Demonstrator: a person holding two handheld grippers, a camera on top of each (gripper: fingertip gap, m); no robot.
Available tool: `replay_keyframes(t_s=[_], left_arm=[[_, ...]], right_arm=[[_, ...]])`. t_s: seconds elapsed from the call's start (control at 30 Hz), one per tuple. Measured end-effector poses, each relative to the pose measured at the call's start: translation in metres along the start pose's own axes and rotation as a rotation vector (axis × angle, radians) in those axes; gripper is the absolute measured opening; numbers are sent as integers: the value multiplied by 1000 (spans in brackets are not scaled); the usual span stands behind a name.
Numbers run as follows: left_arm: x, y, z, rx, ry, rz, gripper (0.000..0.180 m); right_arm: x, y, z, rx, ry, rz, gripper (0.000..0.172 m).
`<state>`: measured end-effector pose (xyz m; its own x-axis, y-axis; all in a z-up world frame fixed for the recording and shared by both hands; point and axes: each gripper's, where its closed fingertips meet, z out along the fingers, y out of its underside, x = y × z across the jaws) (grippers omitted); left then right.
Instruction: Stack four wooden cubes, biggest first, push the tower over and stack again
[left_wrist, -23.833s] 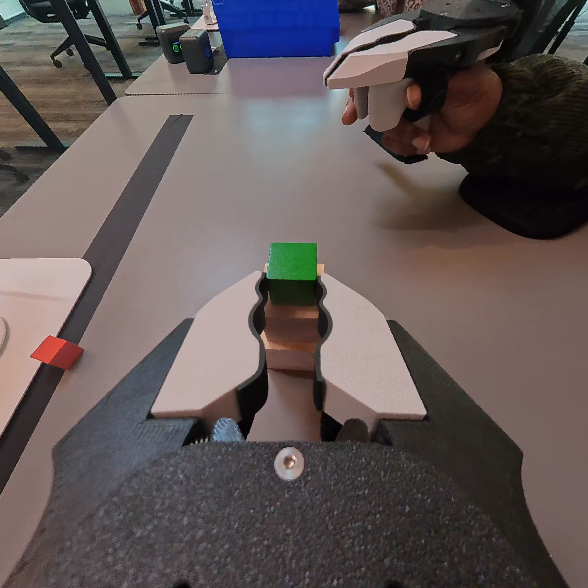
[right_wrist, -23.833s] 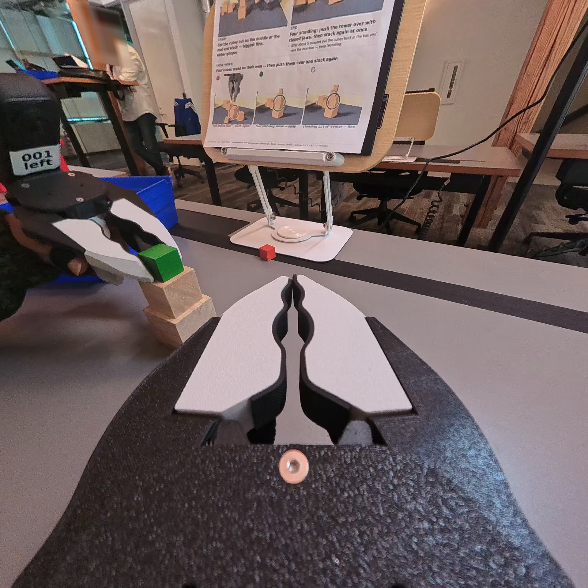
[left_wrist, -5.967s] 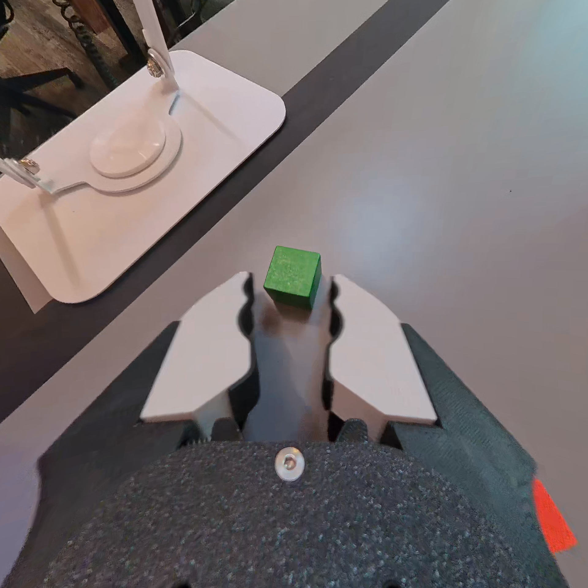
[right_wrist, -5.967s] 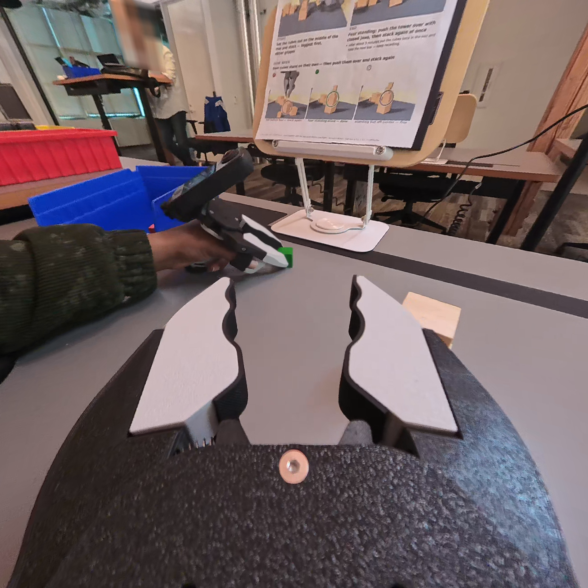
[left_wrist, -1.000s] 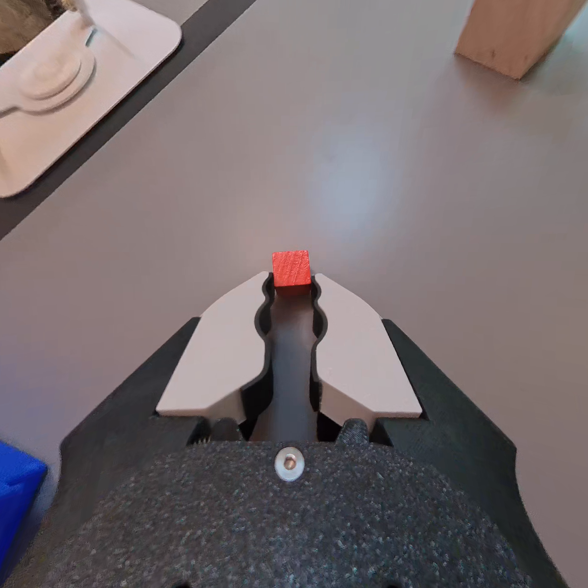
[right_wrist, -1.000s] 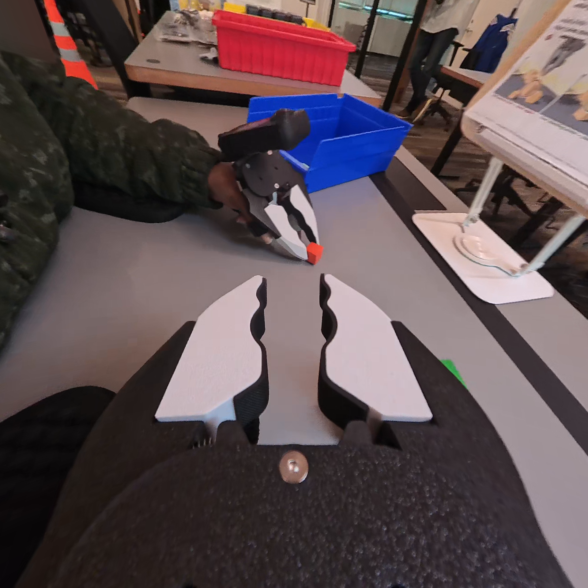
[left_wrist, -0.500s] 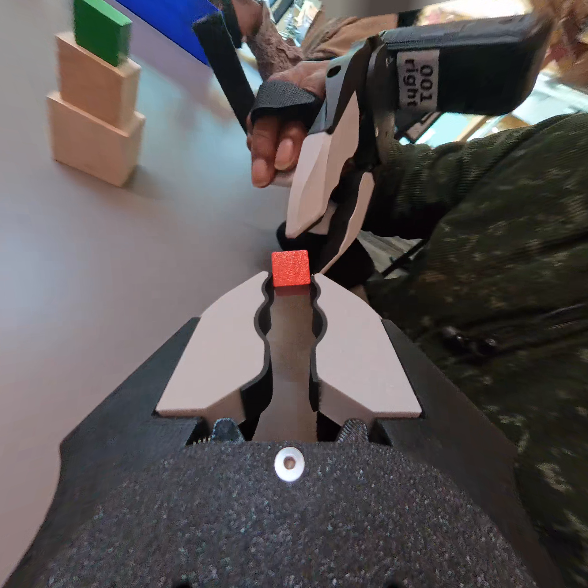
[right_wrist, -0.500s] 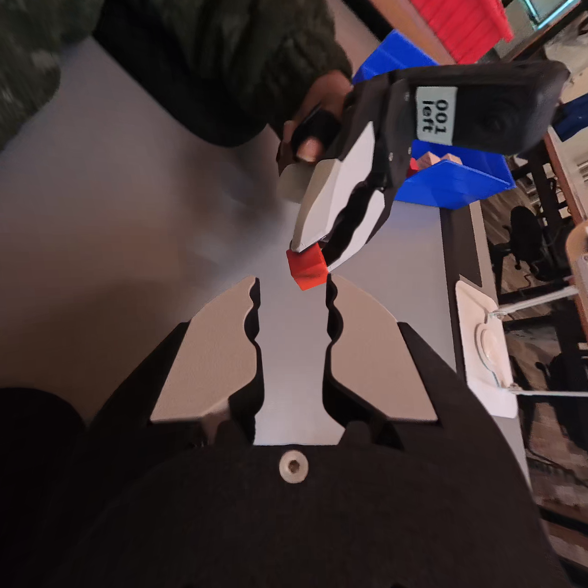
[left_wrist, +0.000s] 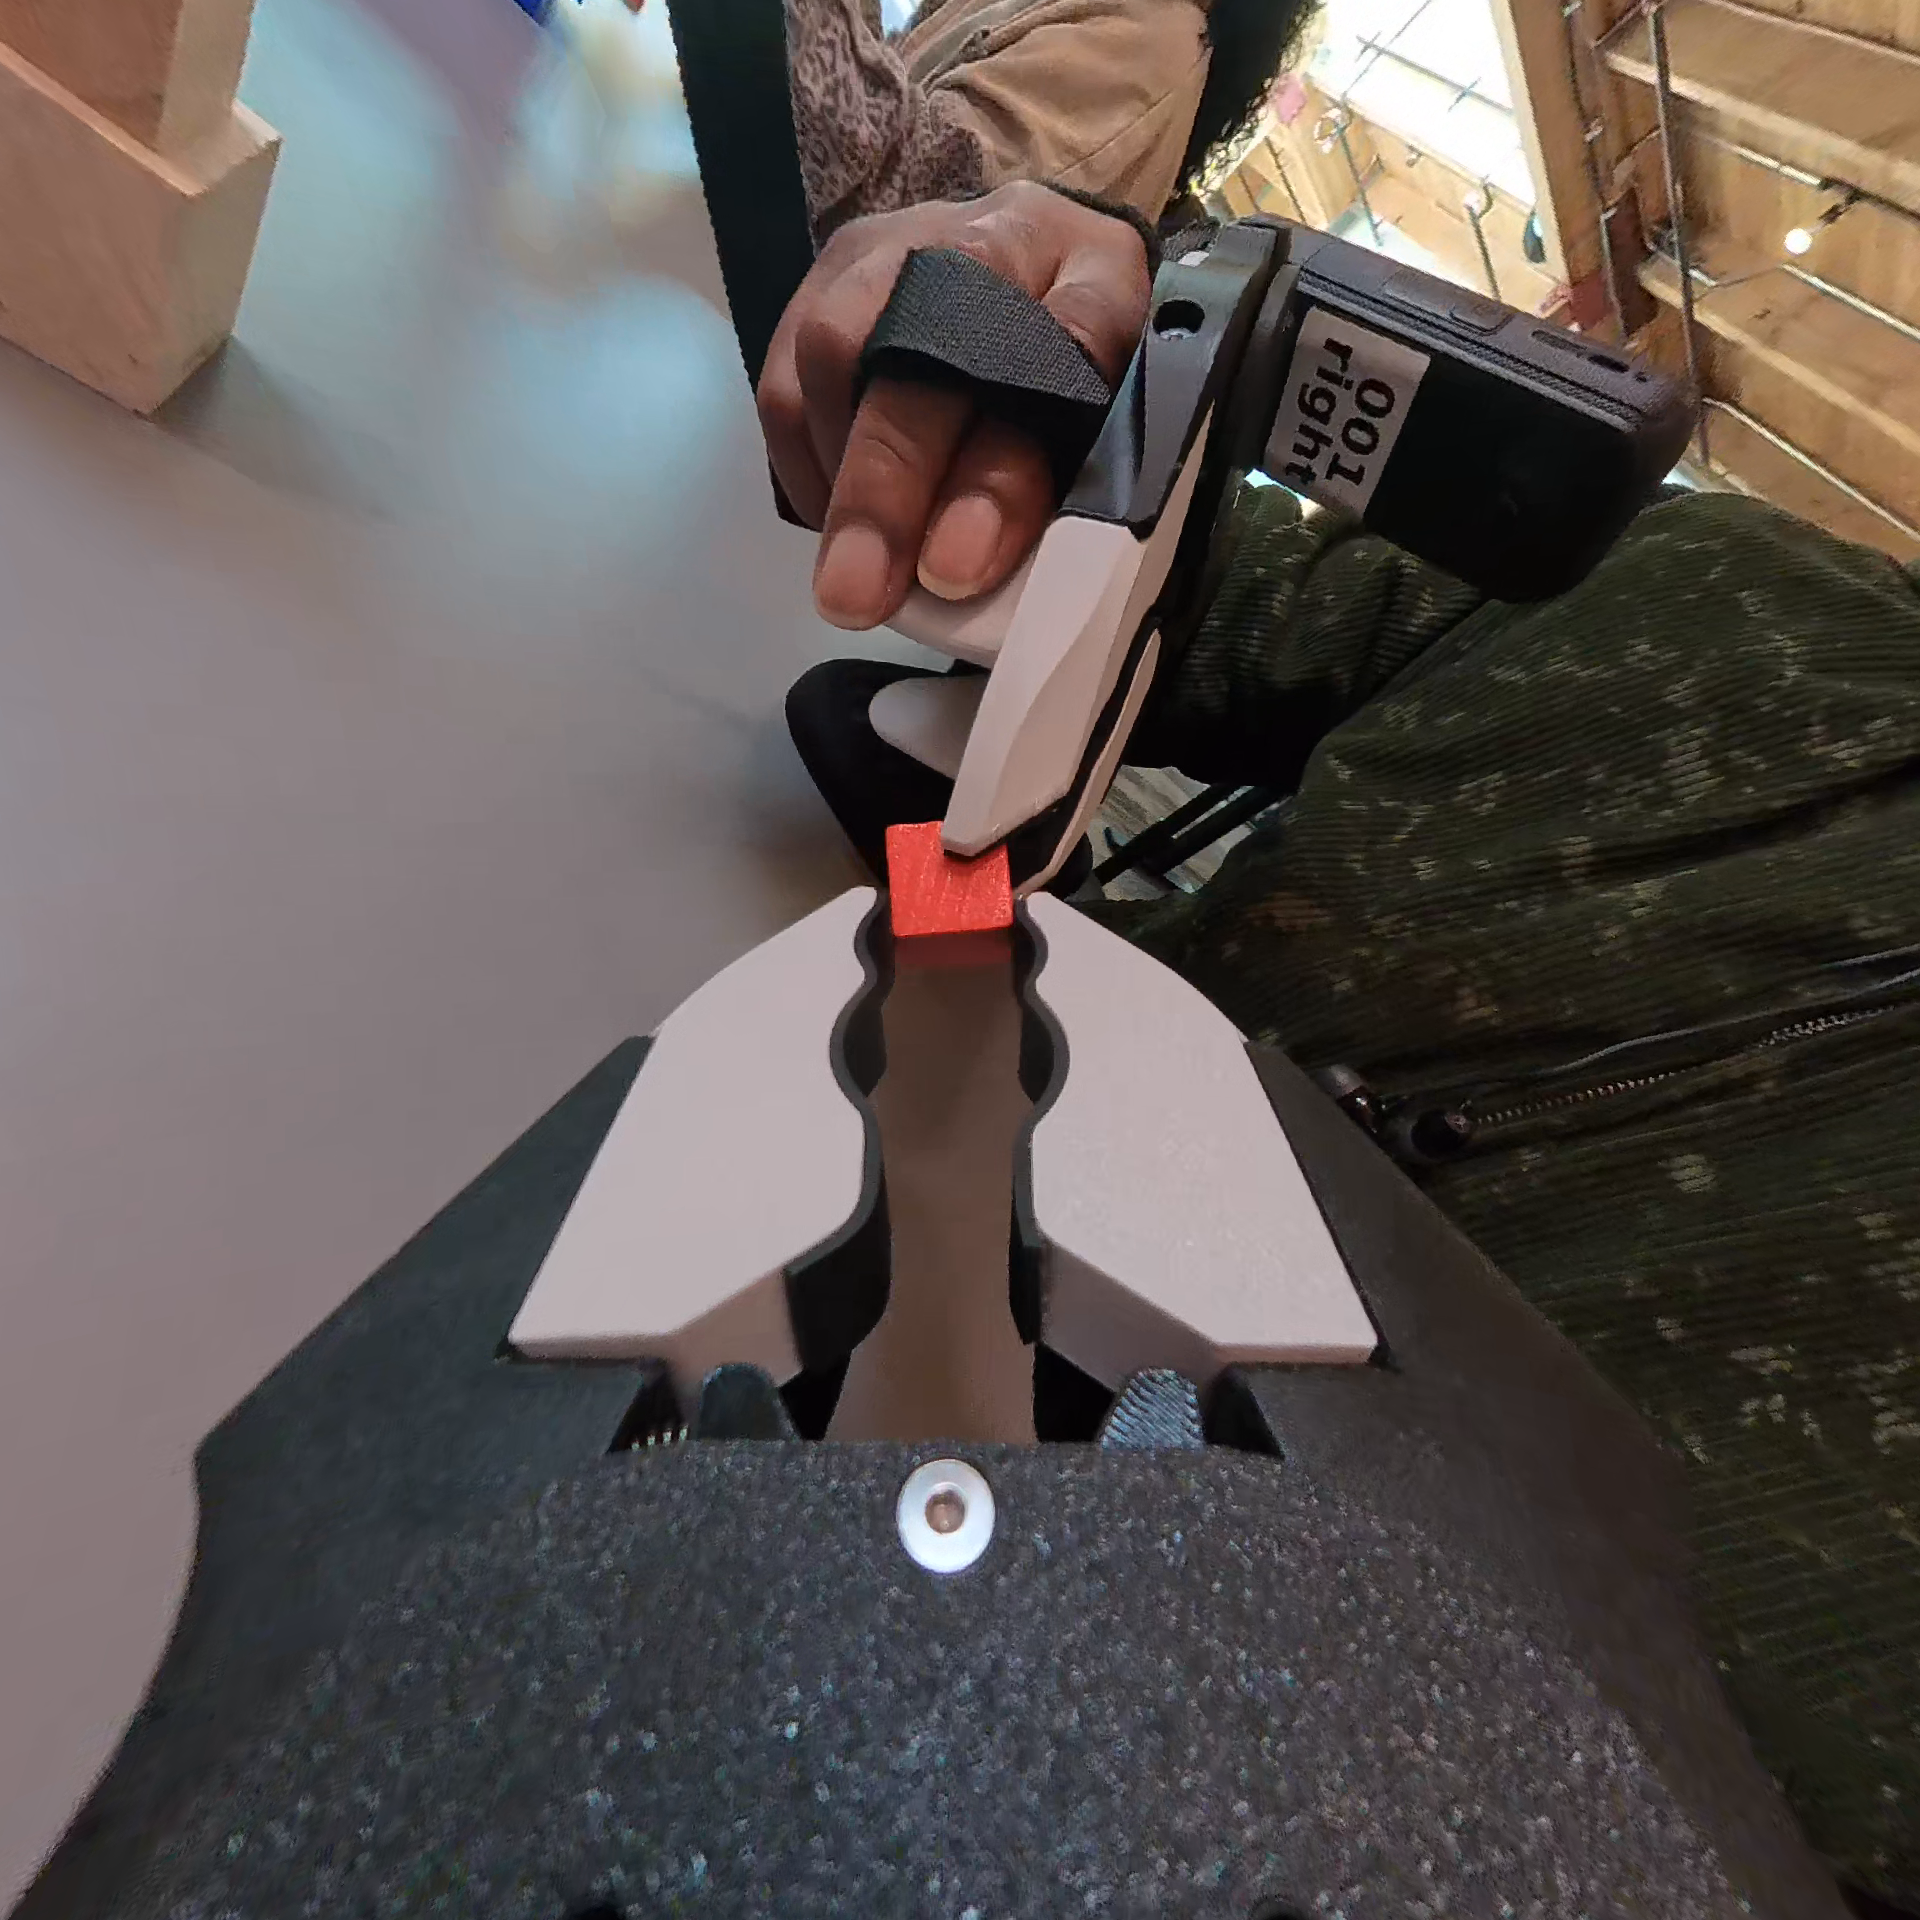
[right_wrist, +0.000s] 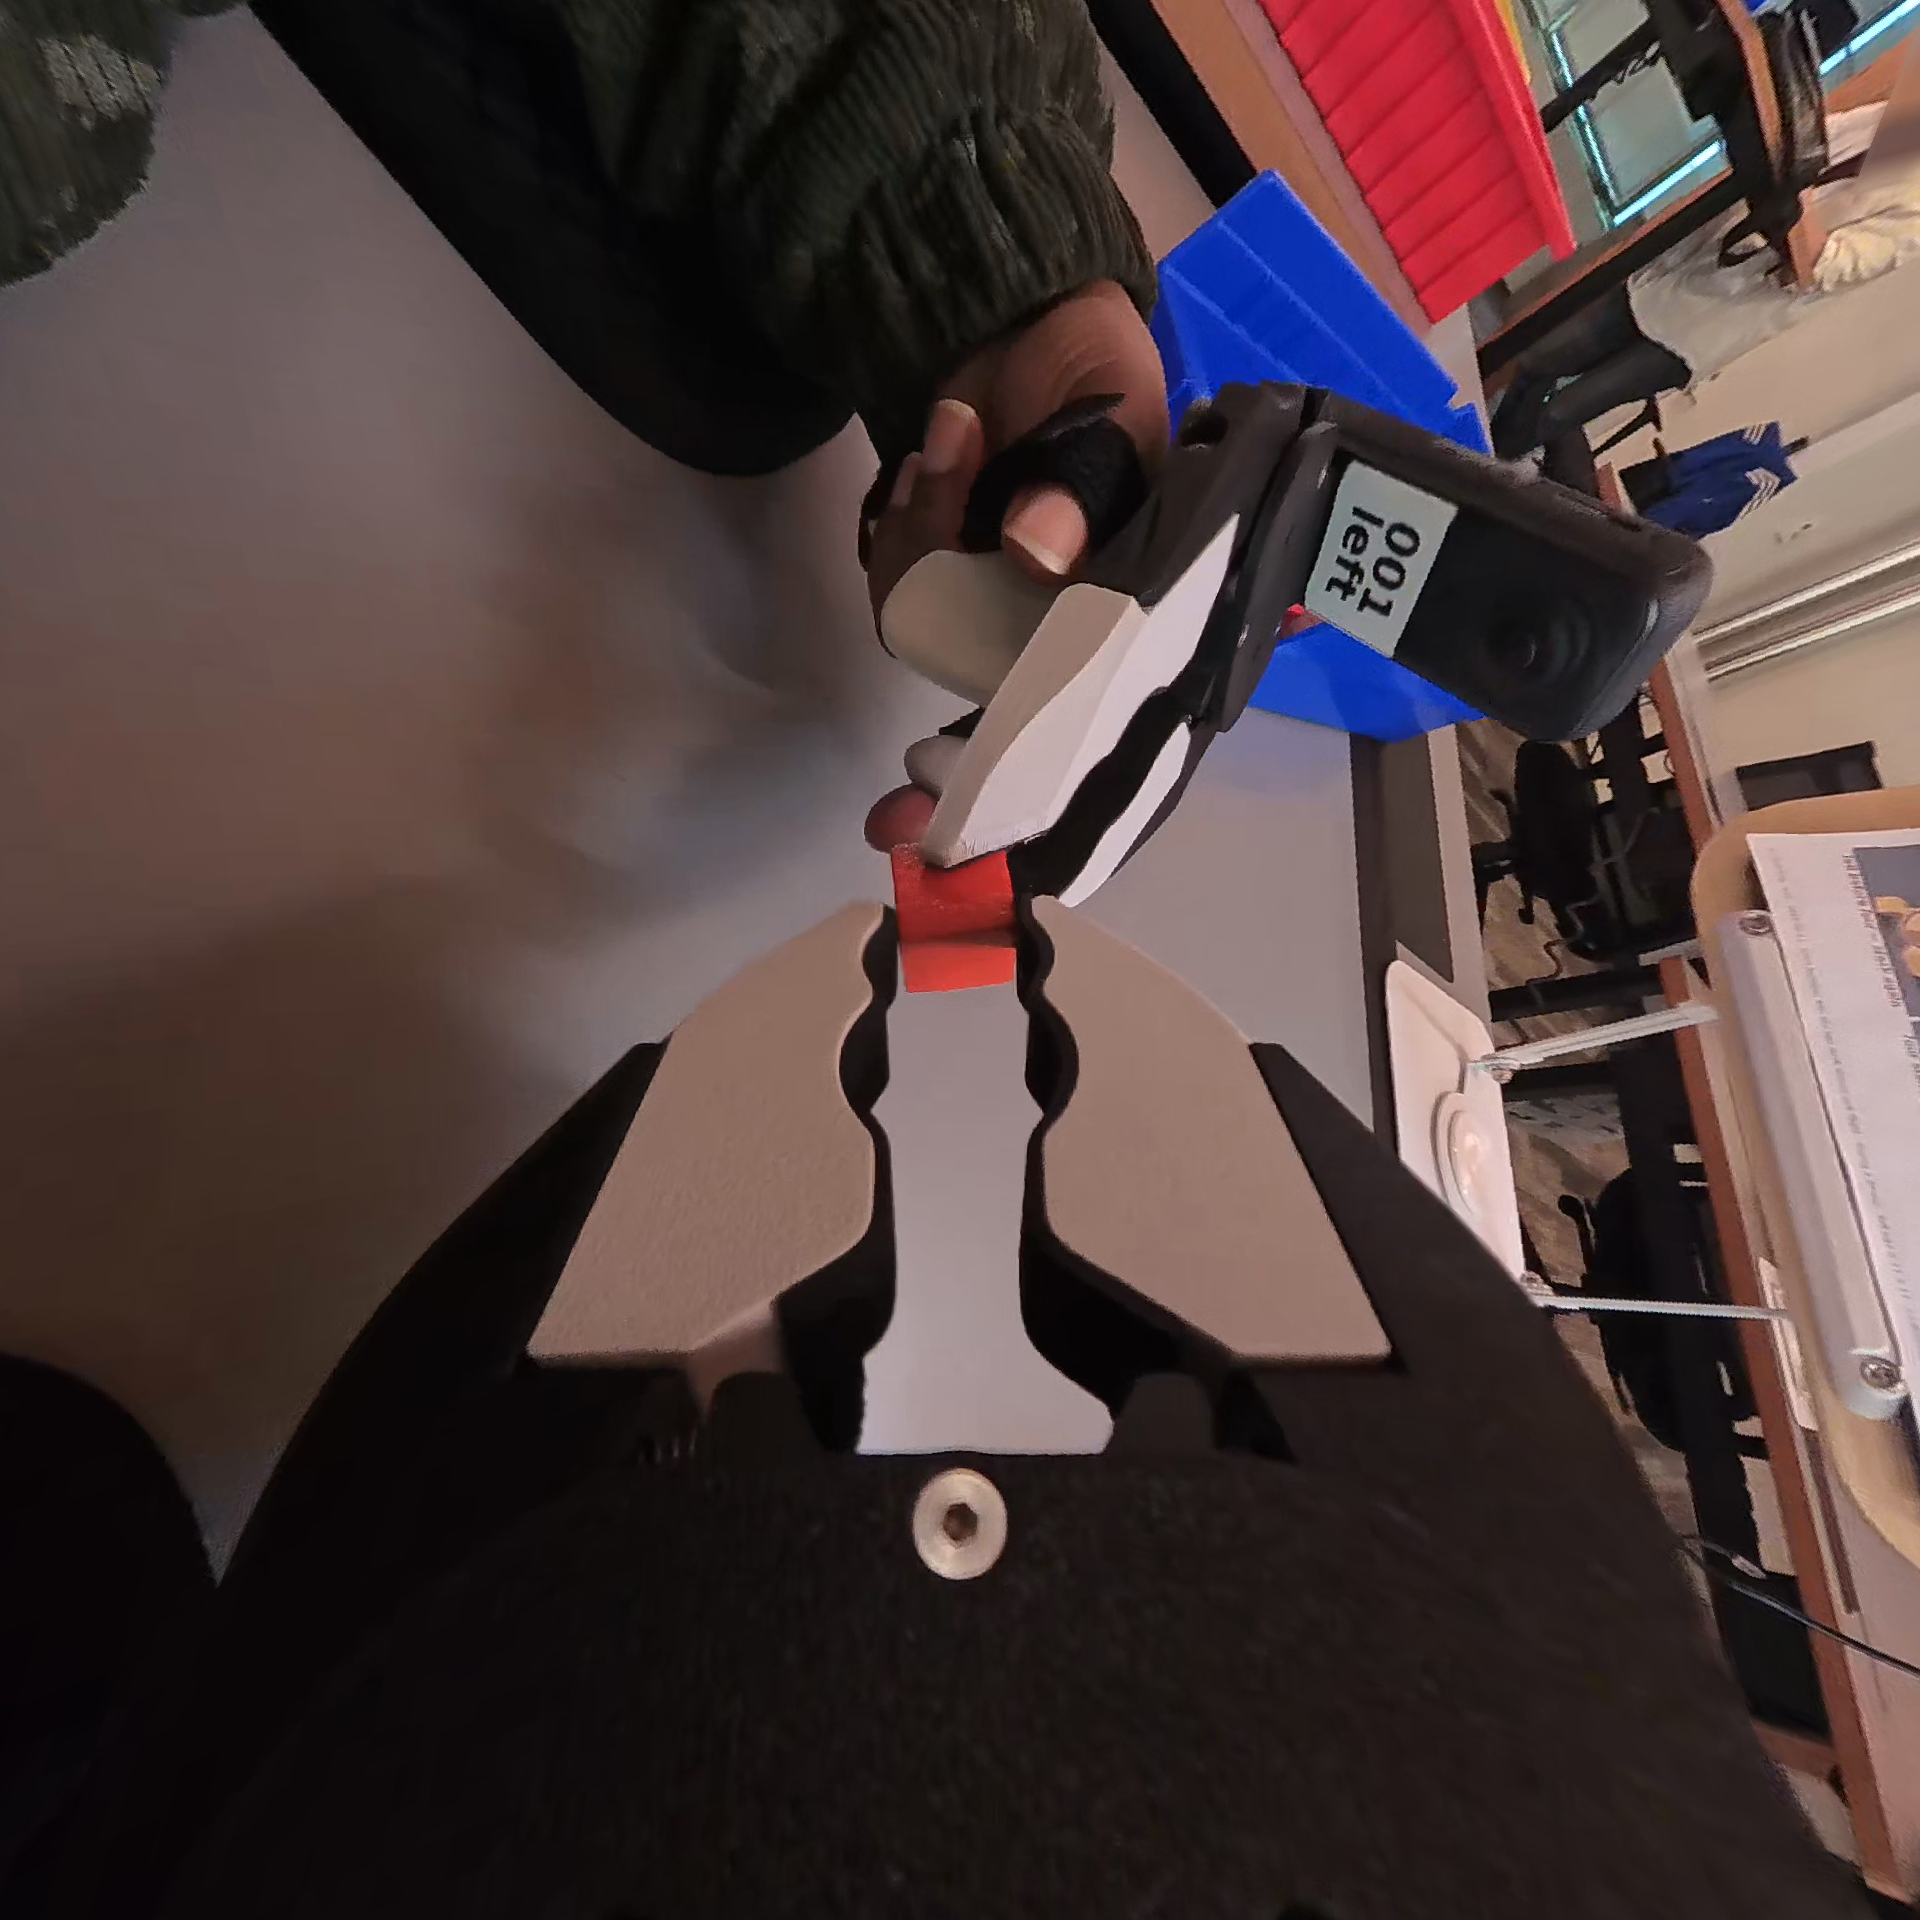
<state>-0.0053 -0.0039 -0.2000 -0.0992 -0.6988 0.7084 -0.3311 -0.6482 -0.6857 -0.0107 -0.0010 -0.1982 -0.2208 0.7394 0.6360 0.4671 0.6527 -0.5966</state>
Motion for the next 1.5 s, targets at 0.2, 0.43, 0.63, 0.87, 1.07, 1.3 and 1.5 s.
replay_keyframes(t_s=[0.2, 0.43, 0.63, 0.87, 1.07, 1.3, 1.5], left_arm=[[-10, -24, -12, 147, -114, 91, 35], [-41, -83, -99, 546, -702, 434, 14], [-44, -90, -143, 632, -979, 614, 0], [-45, -90, -152, 657, -1019, 621, 0], [-51, -88, -149, 649, -1009, 595, 0], [-55, -87, -148, 639, -1004, 582, 0], [-55, -86, -149, 643, -996, 569, 0]], right_arm=[[26, 6, -23, 25, 11, 256, 21], [124, 59, -115, 127, 134, 633, 21], [139, 120, -129, 78, 76, 729, 22], [126, 152, -119, 114, 8, 795, 22], [121, 160, -115, 97, -17, 782, 22], [117, 162, -112, 80, -49, 776, 22], [118, 164, -112, 73, -66, 777, 22]])
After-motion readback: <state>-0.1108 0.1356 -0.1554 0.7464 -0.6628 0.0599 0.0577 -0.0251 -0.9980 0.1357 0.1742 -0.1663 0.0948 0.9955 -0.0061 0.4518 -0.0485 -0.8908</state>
